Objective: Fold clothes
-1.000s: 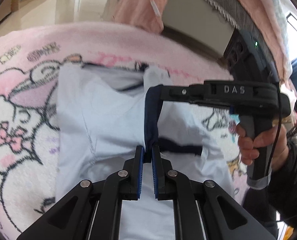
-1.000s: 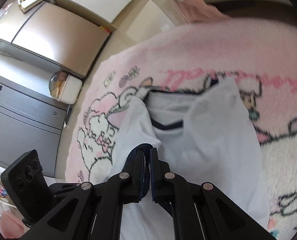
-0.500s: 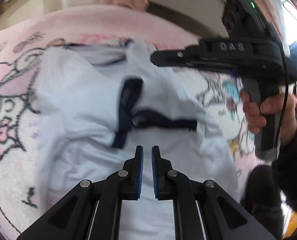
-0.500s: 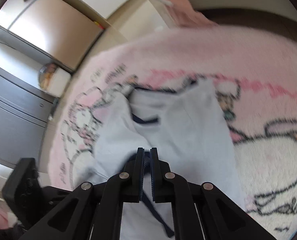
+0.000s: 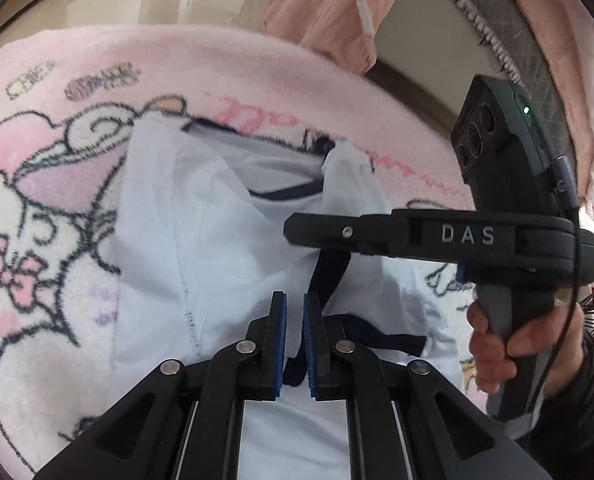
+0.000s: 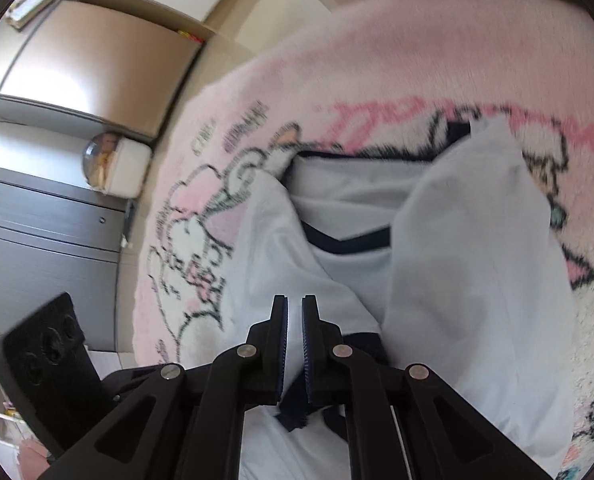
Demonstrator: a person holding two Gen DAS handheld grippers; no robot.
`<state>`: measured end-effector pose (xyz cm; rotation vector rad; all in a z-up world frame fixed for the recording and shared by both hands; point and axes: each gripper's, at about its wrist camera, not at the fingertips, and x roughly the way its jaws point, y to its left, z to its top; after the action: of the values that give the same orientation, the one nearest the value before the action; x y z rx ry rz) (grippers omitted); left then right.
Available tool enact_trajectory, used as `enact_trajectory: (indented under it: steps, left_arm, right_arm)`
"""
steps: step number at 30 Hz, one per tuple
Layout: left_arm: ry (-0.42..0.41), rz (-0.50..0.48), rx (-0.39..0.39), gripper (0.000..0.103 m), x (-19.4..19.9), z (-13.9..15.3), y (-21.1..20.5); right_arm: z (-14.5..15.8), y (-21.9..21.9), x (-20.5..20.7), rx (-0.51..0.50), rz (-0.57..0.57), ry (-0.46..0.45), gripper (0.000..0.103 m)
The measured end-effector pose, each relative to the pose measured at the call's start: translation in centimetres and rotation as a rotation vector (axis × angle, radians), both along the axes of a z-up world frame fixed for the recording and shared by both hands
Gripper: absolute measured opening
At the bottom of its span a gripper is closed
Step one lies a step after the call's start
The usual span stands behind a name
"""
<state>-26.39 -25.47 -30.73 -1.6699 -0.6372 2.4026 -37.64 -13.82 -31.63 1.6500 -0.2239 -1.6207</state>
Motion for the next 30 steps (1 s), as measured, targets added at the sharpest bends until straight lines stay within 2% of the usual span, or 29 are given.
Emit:
enact_trajectory:
  steps: [2, 4, 10, 13, 15, 17, 18, 19, 20, 22, 25, 27, 30]
  left_arm:
    - [-0.07, -0.039, 0.0, 0.007, 0.0, -1.6, 0.7]
    - [-0.087, -0.065, 0.014, 0.007, 0.5, -2.5, 1.1]
    - [-0.111, -0.056, 0.116, 0.007, 1.6, -3.6, 0.3]
    - [-0.112, -0.037, 0.137, 0.007, 1.9, -3.3, -0.2]
    - [-0.103, -0.032, 0.129, 0.007, 2.1, -2.7, -0.2]
    - [-0.072, -0.051, 0.093, 0.007, 2.4, -1.4, 0.1]
    - [-0.045, -0.062, 0.059, 0.007, 2.8, -0.3, 0.4]
    - [-0.019, -0.072, 0.029, 0.007, 3.1, 0.6, 0.7]
    - [0.01, -0.08, 0.004, 0.007, 3.5, 1.5, 0.9]
    - [0.067, -0.098, -0.045, 0.008, 4.4, 3.3, 1.4]
    - [0.11, -0.093, -0.082, 0.009, 5.5, 4.9, 1.3]
    - [0.106, -0.081, -0.09, 0.009, 5.9, 5.5, 1.1]
    - [0.106, -0.064, -0.104, 0.01, 7.3, 6.3, 1.3]
  right_arm:
    - [-0.9, 0.0, 0.1, 0.053, 0.021, -0.012, 0.006]
    - [-1.9, 0.5, 0.3, 0.141, 0.045, -0.006, 0.006]
    - [-2.7, 2.0, 0.2, 0.09, 0.023, -0.039, 0.005]
    - [-2.5, 2.0, 0.4, 0.08, 0.026, -0.027, 0.006]
    - [-1.3, 2.5, 0.7, 0.023, 0.024, -0.01, 0.012]
    - [0.2, 3.1, 1.0, -0.046, 0.022, 0.018, 0.039]
    - [1.4, 3.7, 1.2, -0.081, 0.015, 0.05, 0.047]
    - [2.6, 4.4, 1.5, -0.116, 0.008, 0.083, 0.063]
    - [3.7, 5.3, 1.8, -0.135, -0.003, 0.113, 0.07]
    - [5.6, 7.2, 2.5, -0.157, -0.033, 0.165, 0.073]
    - [6.7, 10.2, 3.3, -0.126, -0.096, 0.174, 0.075]
    - [6.8, 12.1, 3.5, -0.11, -0.145, 0.159, 0.075]
    - [6.3, 15.9, 4.7, -0.121, -0.245, 0.088, 0.075]
